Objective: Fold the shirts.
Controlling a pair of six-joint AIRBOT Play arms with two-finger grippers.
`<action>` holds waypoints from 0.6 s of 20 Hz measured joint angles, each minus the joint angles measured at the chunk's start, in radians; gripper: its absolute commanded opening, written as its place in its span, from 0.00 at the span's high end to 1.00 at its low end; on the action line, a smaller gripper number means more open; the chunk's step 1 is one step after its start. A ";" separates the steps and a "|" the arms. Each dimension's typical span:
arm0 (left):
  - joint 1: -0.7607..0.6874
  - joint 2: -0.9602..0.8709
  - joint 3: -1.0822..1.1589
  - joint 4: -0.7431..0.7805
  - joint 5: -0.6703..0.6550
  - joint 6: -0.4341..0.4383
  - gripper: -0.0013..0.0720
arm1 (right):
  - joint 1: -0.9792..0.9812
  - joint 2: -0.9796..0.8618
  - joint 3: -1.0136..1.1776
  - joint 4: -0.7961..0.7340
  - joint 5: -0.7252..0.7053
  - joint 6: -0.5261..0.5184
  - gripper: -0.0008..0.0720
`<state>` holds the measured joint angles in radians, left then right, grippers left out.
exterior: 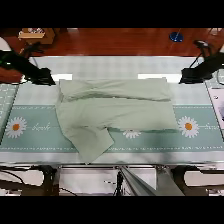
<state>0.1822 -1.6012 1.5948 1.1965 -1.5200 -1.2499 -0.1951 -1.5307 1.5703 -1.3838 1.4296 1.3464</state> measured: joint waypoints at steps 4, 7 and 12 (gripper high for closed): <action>0.135 0.188 -0.247 -0.006 -0.004 0.039 0.38 | -0.117 0.130 -0.132 -0.023 0.034 -0.023 0.46; 0.261 0.289 -0.499 -0.100 0.001 0.090 0.34 | -0.212 0.175 -0.274 0.048 0.030 -0.066 0.46; 0.394 0.353 -0.827 -0.238 -0.026 0.160 0.34 | -0.310 0.199 -0.422 0.161 0.001 -0.125 0.46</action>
<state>0.5758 -1.2480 0.7681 0.9585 -1.5459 -1.0897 -0.5053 -1.3315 1.1484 -1.2224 1.4303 1.2217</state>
